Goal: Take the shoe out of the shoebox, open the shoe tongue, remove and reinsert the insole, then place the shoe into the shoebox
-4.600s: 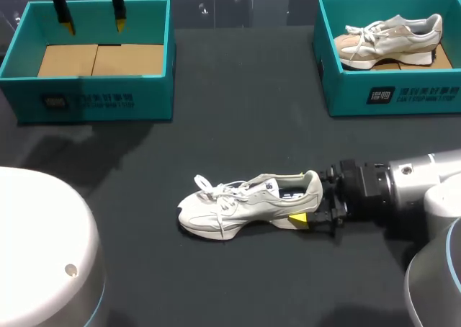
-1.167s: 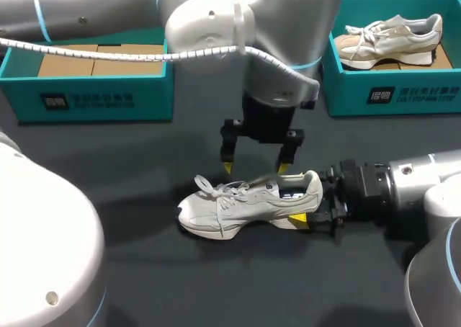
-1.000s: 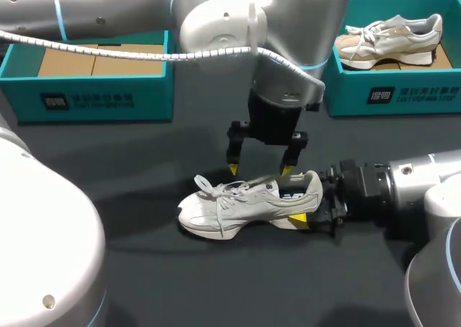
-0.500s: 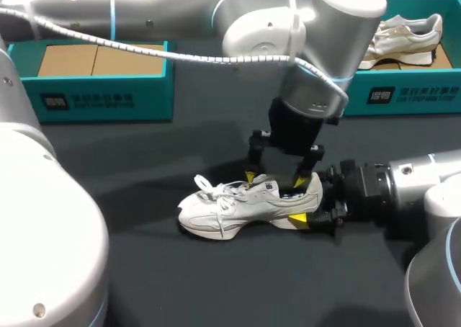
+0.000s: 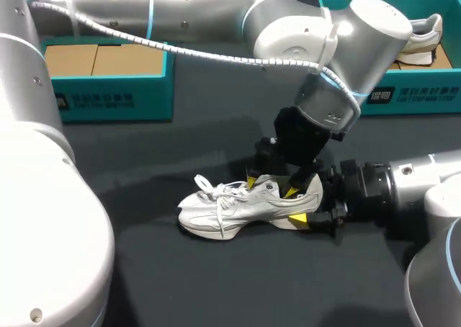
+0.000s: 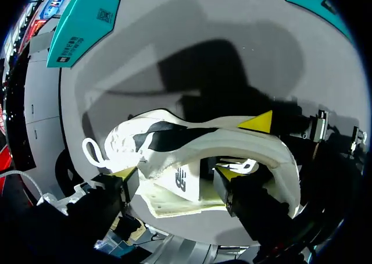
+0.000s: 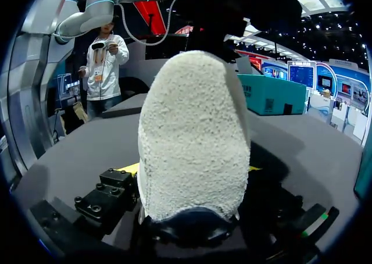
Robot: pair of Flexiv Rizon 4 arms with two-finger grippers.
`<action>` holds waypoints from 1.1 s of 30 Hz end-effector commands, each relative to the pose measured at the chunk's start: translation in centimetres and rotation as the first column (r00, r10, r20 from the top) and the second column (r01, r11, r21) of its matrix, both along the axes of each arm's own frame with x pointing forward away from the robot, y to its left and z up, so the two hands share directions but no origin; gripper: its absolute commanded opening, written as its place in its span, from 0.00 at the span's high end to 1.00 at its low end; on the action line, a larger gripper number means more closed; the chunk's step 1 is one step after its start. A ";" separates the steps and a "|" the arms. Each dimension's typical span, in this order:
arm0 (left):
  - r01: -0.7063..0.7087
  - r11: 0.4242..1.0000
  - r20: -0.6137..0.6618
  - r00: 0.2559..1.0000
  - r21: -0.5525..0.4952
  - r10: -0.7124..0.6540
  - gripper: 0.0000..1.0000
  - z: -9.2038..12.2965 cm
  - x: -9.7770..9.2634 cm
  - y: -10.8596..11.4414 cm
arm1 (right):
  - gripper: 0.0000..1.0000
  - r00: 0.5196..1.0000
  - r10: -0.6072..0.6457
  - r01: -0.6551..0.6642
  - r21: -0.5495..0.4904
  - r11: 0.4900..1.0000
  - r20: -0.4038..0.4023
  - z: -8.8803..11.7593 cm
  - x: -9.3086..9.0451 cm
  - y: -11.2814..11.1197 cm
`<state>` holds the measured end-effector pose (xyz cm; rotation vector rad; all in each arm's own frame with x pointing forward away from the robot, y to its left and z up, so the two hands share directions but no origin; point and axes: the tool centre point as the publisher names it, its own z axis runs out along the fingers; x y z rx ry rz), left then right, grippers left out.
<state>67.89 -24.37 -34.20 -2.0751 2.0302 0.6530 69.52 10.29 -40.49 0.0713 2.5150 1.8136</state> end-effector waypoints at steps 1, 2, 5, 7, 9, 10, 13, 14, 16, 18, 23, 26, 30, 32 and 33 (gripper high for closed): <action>-0.169 0.980 0.093 0.983 0.105 0.160 0.21 0.0 -0.6 0.0 | 1.00 1.000 0.000 0.000 -0.004 1.000 -0.001 -0.1 0.0 0.1; -0.170 0.980 0.094 0.983 0.106 0.161 0.22 0.0 -0.7 0.2 | 1.00 1.000 0.000 0.000 -0.004 1.000 -0.001 -0.1 0.0 0.1; -0.177 0.978 0.090 0.982 0.112 0.167 0.27 0.1 -0.7 0.7 | 1.00 1.000 0.000 0.000 -0.004 1.000 -0.001 -0.1 0.0 0.1; -0.182 0.977 0.085 0.981 0.115 0.172 0.32 0.2 -0.7 1.1 | 1.00 1.000 0.000 0.000 -0.004 1.000 -0.001 -0.1 0.0 0.1; -0.187 0.976 0.078 0.981 0.112 0.179 0.42 0.4 -0.7 1.4 | 1.00 1.000 0.000 0.000 -0.004 1.000 -0.001 -0.1 0.0 0.1; -0.189 0.976 0.075 0.980 0.110 0.182 0.43 0.6 -0.7 1.5 | 1.00 1.000 0.000 0.000 -0.004 1.000 -0.001 -0.1 0.0 0.1; -0.192 0.977 0.067 0.980 0.089 0.186 0.51 1.2 -0.6 1.9 | 1.00 1.000 0.000 0.000 -0.004 1.000 -0.001 -0.1 0.0 0.1; -0.191 0.978 0.064 0.980 0.082 0.186 0.53 1.3 -0.6 2.0 | 1.00 1.000 0.000 0.000 -0.004 1.000 -0.001 -0.1 0.0 0.1; -0.189 0.979 0.062 0.981 0.071 0.185 0.56 1.7 -0.5 2.1 | 1.00 1.000 0.000 0.000 -0.004 1.000 -0.001 -0.1 0.0 0.1; -0.185 0.981 0.057 0.982 0.059 0.182 0.58 2.0 -0.4 2.1 | 1.00 1.000 0.000 0.000 -0.004 1.000 -0.001 -0.1 0.0 0.1; -0.177 0.983 0.057 0.983 0.044 0.174 0.70 2.3 -0.4 2.2 | 1.00 1.000 0.000 0.000 -0.004 1.000 -0.001 -0.1 0.0 0.1; -0.172 0.985 0.054 0.984 0.030 0.170 0.93 2.4 -0.3 2.4 | 1.00 1.000 0.000 0.000 -0.004 1.000 -0.001 -0.1 0.0 0.1; -0.169 0.986 0.056 0.984 -0.003 0.168 1.00 2.7 -0.4 3.1 | 1.00 1.000 0.000 0.000 -0.004 1.000 -0.001 -0.1 0.0 0.1; -0.171 0.985 0.050 0.984 -0.031 0.172 1.00 3.0 -0.3 3.8 | 1.00 1.000 0.000 0.000 -0.004 1.000 -0.001 -0.1 0.0 0.1; -0.176 0.983 0.056 0.982 -0.046 0.178 1.00 3.2 -0.3 4.1 | 1.00 1.000 0.000 0.000 -0.004 1.000 -0.001 -0.1 0.0 0.1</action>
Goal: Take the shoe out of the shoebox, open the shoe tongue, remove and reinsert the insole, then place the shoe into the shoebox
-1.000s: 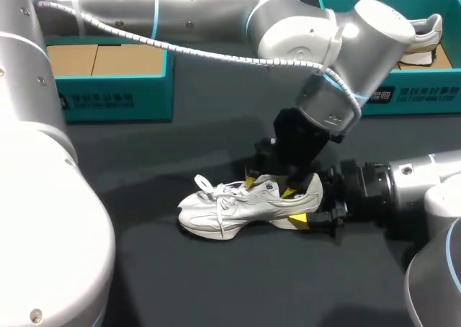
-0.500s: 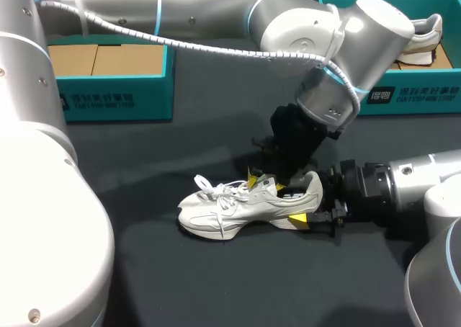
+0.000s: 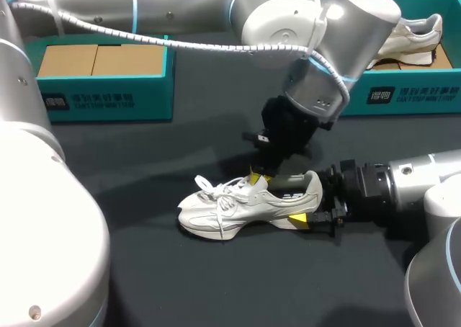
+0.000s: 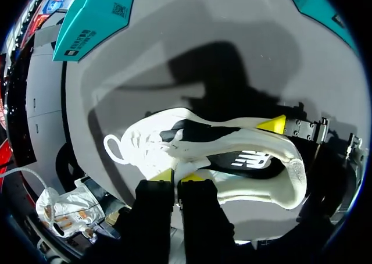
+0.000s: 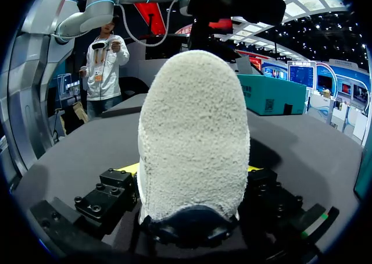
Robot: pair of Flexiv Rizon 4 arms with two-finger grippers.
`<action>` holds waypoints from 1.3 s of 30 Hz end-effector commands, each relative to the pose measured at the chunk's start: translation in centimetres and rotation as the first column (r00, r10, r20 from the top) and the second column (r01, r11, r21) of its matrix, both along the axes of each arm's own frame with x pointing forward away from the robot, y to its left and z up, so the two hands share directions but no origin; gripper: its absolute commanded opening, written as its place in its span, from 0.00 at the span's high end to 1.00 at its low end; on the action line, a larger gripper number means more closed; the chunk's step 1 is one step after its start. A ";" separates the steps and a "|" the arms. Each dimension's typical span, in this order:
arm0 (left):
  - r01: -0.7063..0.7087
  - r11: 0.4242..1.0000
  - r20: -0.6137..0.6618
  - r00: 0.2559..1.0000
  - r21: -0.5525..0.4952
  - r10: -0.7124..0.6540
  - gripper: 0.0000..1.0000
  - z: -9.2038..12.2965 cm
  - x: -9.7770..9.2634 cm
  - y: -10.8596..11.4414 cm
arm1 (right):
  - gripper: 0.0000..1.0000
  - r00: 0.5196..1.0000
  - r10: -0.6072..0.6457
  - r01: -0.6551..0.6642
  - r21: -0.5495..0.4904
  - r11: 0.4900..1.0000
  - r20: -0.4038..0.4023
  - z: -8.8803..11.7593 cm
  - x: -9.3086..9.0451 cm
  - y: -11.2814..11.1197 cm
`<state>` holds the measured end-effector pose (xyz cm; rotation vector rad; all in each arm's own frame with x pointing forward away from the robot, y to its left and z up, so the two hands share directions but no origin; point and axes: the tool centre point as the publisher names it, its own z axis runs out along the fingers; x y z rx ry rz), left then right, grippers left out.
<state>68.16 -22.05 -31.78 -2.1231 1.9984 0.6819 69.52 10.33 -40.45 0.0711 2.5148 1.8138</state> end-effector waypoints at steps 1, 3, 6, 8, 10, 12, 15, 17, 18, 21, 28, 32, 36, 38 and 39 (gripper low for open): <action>-0.134 0.989 0.078 0.987 -0.068 0.139 1.00 1.0 -0.6 2.3 | 1.00 1.000 0.000 0.000 -0.004 1.000 -0.001 -0.1 0.0 0.1; -0.136 0.985 0.071 0.987 -0.106 0.144 1.00 1.6 -0.6 3.2 | 1.00 1.000 0.000 0.000 -0.004 1.000 -0.001 -0.1 0.0 0.1; -0.143 0.978 0.074 0.985 -0.152 0.155 1.00 2.1 -0.6 4.6 | 1.00 1.000 0.000 0.000 -0.004 1.000 -0.001 -0.1 0.0 0.1; -0.144 0.974 0.089 0.983 -0.176 0.161 1.00 2.4 -0.6 5.5 | 1.00 1.000 0.000 0.000 -0.004 1.000 -0.001 -0.1 0.0 0.1; -0.142 0.971 0.102 0.981 -0.195 0.164 1.00 2.6 -0.6 6.3 | 1.00 1.000 0.000 0.000 -0.004 1.000 -0.001 -0.1 0.0 0.1; -0.131 0.969 0.104 0.982 -0.209 0.155 1.00 2.6 -0.7 6.9 | 1.00 1.000 0.000 0.000 -0.004 1.000 -0.001 -0.1 0.0 0.1; -0.120 0.969 0.107 0.984 -0.216 0.145 1.00 2.1 -0.9 7.7 | 1.00 1.000 0.000 0.000 -0.004 1.000 -0.001 -0.1 0.0 0.1; -0.113 0.970 0.107 0.985 -0.215 0.138 1.00 1.7 -1.0 8.1 | 1.00 1.000 0.000 0.000 -0.004 1.000 -0.001 -0.1 0.0 0.1; -0.112 0.970 0.108 0.985 -0.214 0.138 1.00 1.5 -1.0 8.3 | 1.00 1.000 0.000 0.000 -0.004 1.000 -0.001 -0.1 0.0 0.1; -0.100 0.974 0.106 0.987 -0.205 0.123 0.98 0.7 -1.1 8.7 | 1.00 1.000 0.000 0.000 -0.004 1.000 -0.001 -0.1 0.0 0.1; -0.061 0.984 0.119 0.990 -0.165 0.081 0.83 -1.1 -1.5 9.5 | 1.00 1.000 0.000 0.000 -0.004 1.000 -0.001 -0.1 0.0 0.1; -0.043 0.989 0.115 0.992 -0.143 0.059 0.69 -1.9 -1.7 10.4 | 1.00 1.000 0.000 0.000 -0.004 1.000 -0.001 -0.1 0.0 0.1; -0.024 0.991 0.115 0.993 -0.128 0.039 0.60 -2.3 -1.6 11.6 | 1.00 1.000 0.000 0.000 -0.004 1.000 -0.001 -0.1 0.0 0.1; -0.015 0.992 0.114 0.993 -0.122 0.029 0.56 -2.5 -1.6 12.2 | 1.00 1.000 0.000 0.000 -0.004 1.000 -0.001 -0.1 0.0 0.1; -0.011 0.993 0.112 0.993 -0.117 0.024 0.56 -2.6 -1.6 12.5 | 1.00 1.000 0.000 0.000 -0.004 1.000 -0.001 -0.1 0.0 0.1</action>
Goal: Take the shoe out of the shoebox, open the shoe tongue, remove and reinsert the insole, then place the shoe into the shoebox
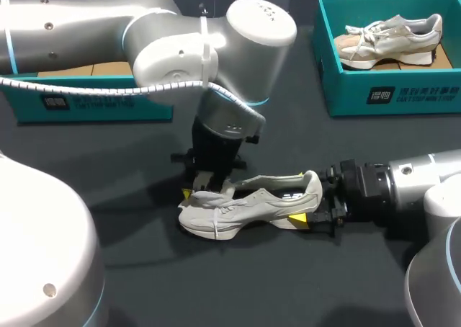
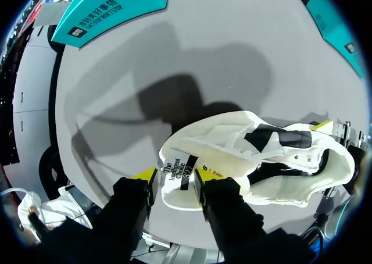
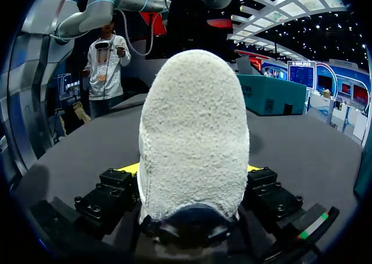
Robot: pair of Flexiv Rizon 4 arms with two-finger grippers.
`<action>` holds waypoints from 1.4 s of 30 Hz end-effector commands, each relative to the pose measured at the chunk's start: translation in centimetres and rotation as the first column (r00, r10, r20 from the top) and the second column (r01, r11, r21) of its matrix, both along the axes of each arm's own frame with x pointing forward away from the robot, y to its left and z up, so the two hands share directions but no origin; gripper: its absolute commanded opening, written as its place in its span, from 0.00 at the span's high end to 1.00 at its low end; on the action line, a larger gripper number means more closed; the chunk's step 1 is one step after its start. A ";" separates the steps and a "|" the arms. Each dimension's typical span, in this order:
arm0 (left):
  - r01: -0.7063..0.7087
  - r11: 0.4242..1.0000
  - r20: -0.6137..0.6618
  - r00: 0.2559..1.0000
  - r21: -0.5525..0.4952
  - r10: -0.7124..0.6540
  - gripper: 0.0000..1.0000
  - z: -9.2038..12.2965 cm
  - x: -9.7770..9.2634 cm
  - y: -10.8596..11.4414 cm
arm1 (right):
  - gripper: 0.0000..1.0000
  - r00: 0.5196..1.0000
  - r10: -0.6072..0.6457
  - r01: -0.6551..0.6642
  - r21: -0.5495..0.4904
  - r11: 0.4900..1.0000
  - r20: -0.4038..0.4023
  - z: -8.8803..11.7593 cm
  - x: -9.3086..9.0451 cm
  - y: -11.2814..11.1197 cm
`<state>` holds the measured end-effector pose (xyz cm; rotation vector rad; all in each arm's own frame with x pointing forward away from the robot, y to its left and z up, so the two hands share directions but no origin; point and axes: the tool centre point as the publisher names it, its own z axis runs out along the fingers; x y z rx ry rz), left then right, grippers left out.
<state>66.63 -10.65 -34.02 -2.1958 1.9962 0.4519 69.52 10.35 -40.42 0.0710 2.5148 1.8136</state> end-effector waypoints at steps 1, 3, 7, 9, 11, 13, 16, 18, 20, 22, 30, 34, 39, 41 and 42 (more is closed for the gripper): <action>0.007 1.000 -0.003 1.000 -0.003 -0.007 0.56 -0.4 0.0 1.4 | 1.00 1.000 0.000 0.000 -0.004 1.000 -0.001 -0.1 0.0 0.1; 0.012 1.000 -0.004 1.000 0.000 -0.012 0.56 -0.4 0.1 2.0 | 1.00 1.000 0.000 0.000 -0.004 1.000 -0.001 -0.1 0.0 0.1; 0.042 0.999 -0.003 0.999 -0.010 -0.042 0.53 0.3 0.0 3.3 | 1.00 1.000 0.000 0.000 -0.004 1.000 -0.001 -0.1 0.0 0.1; 0.052 0.999 0.001 0.999 -0.009 -0.052 0.51 0.3 0.0 3.7 | 1.00 1.000 0.000 0.000 -0.004 1.000 -0.001 -0.1 0.0 0.1; 0.053 0.999 0.002 0.999 -0.006 -0.053 0.50 0.1 0.1 3.9 | 1.00 1.000 0.000 0.000 -0.004 1.000 -0.001 -0.1 0.0 0.1; 0.043 0.999 0.004 0.999 -0.015 -0.043 0.51 0.4 0.2 4.1 | 1.00 1.000 0.000 0.000 -0.004 1.000 -0.001 -0.1 0.0 0.1; 0.044 0.996 0.008 0.999 -0.078 -0.044 0.51 2.0 0.3 4.1 | 1.00 1.000 0.000 0.000 -0.004 1.000 -0.001 -0.1 0.0 0.1; 0.052 0.990 0.021 0.999 -0.130 -0.050 0.51 3.4 0.3 3.7 | 1.00 1.000 0.000 0.000 -0.004 1.000 -0.001 -0.1 0.0 0.1; 0.072 0.979 0.025 0.997 -0.191 -0.068 0.51 5.0 0.2 2.8 | 1.00 1.000 0.000 0.000 -0.004 1.000 -0.001 -0.1 0.0 0.1; 0.091 0.967 0.029 0.996 -0.240 -0.087 0.50 6.4 0.1 1.8 | 1.00 1.000 0.000 0.000 -0.004 1.000 -0.001 -0.1 0.0 0.1; 0.232 0.896 0.100 0.973 -0.379 -0.210 0.51 10.2 -0.9 -2.5 | 1.00 1.000 0.000 0.000 -0.004 1.000 -0.001 -0.1 0.0 0.1; 0.337 0.823 0.091 0.938 -0.458 -0.334 0.85 11.5 -1.5 -3.9 | 1.00 1.000 0.000 0.000 -0.004 1.000 -0.001 -0.1 0.0 0.1; 0.685 0.512 0.130 0.655 -0.518 -0.745 1.00 12.4 -2.3 -4.3 | 1.00 1.000 0.000 0.000 -0.004 1.000 -0.001 -0.1 0.0 0.1; 0.643 0.526 0.083 0.673 -0.557 -0.735 1.00 12.5 -2.0 -4.6 | 1.00 1.000 0.000 0.000 -0.004 1.000 -0.001 -0.1 0.0 0.1; 0.643 0.526 0.083 0.673 -0.557 -0.735 1.00 12.5 -2.0 -4.6 | 1.00 1.000 0.000 0.000 -0.004 1.000 -0.001 -0.1 0.0 0.1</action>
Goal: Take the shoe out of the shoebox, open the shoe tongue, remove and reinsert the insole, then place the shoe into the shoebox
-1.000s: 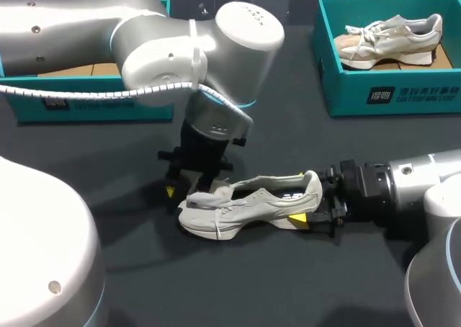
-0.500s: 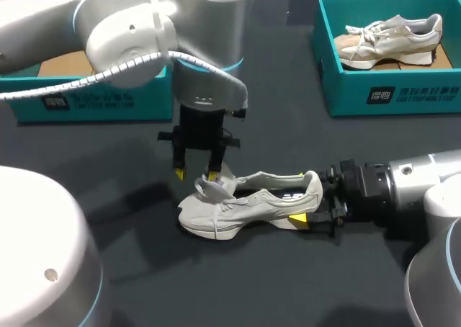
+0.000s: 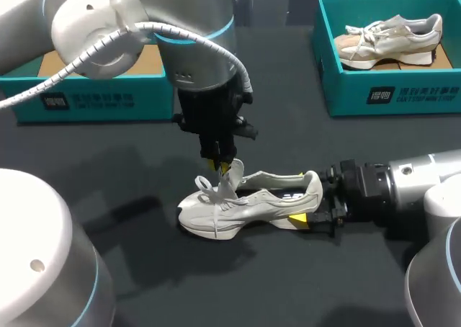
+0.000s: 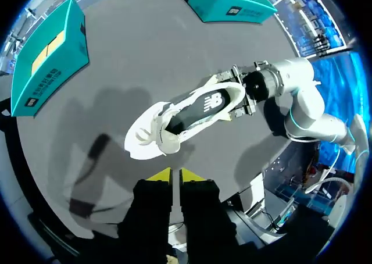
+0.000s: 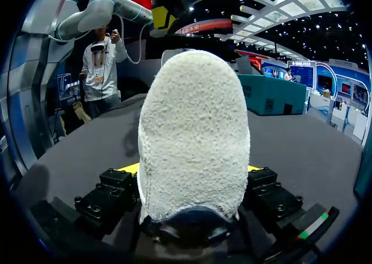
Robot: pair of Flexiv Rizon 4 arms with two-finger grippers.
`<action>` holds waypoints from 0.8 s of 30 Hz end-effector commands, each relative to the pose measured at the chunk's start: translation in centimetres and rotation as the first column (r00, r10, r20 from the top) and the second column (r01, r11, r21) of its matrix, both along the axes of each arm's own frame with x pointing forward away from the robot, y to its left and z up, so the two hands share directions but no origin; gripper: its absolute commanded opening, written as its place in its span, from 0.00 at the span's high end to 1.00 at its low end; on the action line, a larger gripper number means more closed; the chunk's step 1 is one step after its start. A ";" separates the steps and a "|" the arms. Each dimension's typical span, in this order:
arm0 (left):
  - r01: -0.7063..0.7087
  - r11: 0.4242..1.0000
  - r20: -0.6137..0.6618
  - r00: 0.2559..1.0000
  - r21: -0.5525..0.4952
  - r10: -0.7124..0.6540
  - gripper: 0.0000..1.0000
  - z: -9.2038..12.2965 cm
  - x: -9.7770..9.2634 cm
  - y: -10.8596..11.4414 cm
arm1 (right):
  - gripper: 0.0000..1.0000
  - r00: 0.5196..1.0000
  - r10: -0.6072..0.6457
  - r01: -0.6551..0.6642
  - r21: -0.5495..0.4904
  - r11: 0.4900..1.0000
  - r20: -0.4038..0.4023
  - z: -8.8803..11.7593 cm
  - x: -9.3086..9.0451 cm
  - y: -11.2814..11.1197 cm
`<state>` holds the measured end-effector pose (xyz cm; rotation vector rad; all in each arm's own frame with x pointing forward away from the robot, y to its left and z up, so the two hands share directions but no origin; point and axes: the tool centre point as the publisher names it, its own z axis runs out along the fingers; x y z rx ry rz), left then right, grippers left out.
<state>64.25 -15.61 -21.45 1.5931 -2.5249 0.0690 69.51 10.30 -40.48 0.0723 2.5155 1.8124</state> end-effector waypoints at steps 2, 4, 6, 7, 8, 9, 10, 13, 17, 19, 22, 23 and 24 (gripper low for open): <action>0.326 0.940 -0.068 0.940 -0.105 -0.334 1.00 0.0 0.4 0.4 | 1.00 1.000 0.001 -0.001 -0.003 1.000 -0.001 -0.1 0.0 0.1; 0.326 0.940 -0.068 0.940 -0.105 -0.334 1.00 0.0 0.4 0.4 | 1.00 1.000 0.001 -0.001 -0.003 1.000 -0.001 -0.1 0.0 0.1; 0.326 0.940 -0.068 0.940 -0.105 -0.334 1.00 0.0 0.4 0.4 | 1.00 1.000 0.001 -0.001 -0.003 1.000 -0.001 -0.1 0.0 0.1; 0.326 0.940 -0.068 0.940 -0.105 -0.334 1.00 0.0 0.4 0.4 | 1.00 1.000 0.001 -0.001 -0.003 1.000 -0.001 -0.1 0.0 0.1; 0.326 0.940 -0.068 0.940 -0.105 -0.334 1.00 0.0 0.4 0.4 | 1.00 1.000 0.001 -0.001 -0.003 1.000 -0.001 -0.1 0.0 0.1; 0.326 0.940 -0.068 0.940 -0.105 -0.334 1.00 0.0 0.4 0.4 | 1.00 1.000 0.001 -0.001 -0.003 1.000 -0.001 -0.1 0.0 0.1; 0.378 0.918 -0.022 0.923 -0.121 -0.384 1.00 0.3 0.6 0.0 | 1.00 1.000 0.001 -0.001 -0.003 1.000 -0.001 -0.1 0.0 0.1; 0.483 0.862 0.048 0.875 -0.152 -0.482 1.00 0.8 1.0 -1.3 | 1.00 1.000 0.001 -0.001 -0.003 1.000 -0.001 -0.1 0.0 0.1; 0.639 0.756 0.154 0.769 -0.142 -0.621 1.00 0.8 0.7 -3.5 | 1.00 1.000 0.001 -0.001 -0.003 1.000 -0.001 -0.1 0.0 0.1; 0.698 0.702 0.203 0.714 -0.138 -0.670 1.00 0.3 0.9 -4.7 | 1.00 1.000 0.001 -0.001 -0.003 1.000 -0.001 -0.1 0.0 0.1; 0.698 0.702 0.203 0.714 -0.138 -0.670 1.00 0.3 0.9 -4.7 | 1.00 1.000 0.001 -0.001 -0.003 1.000 -0.001 -0.1 0.0 0.1; 0.698 0.702 0.203 0.714 -0.138 -0.670 1.00 0.3 0.9 -4.7 | 1.00 1.000 0.001 -0.001 -0.003 1.000 -0.001 -0.1 0.0 0.1; 0.698 0.702 0.203 0.714 -0.138 -0.670 1.00 0.3 0.9 -4.7 | 1.00 1.000 0.001 -0.001 -0.003 1.000 -0.001 -0.1 0.0 0.1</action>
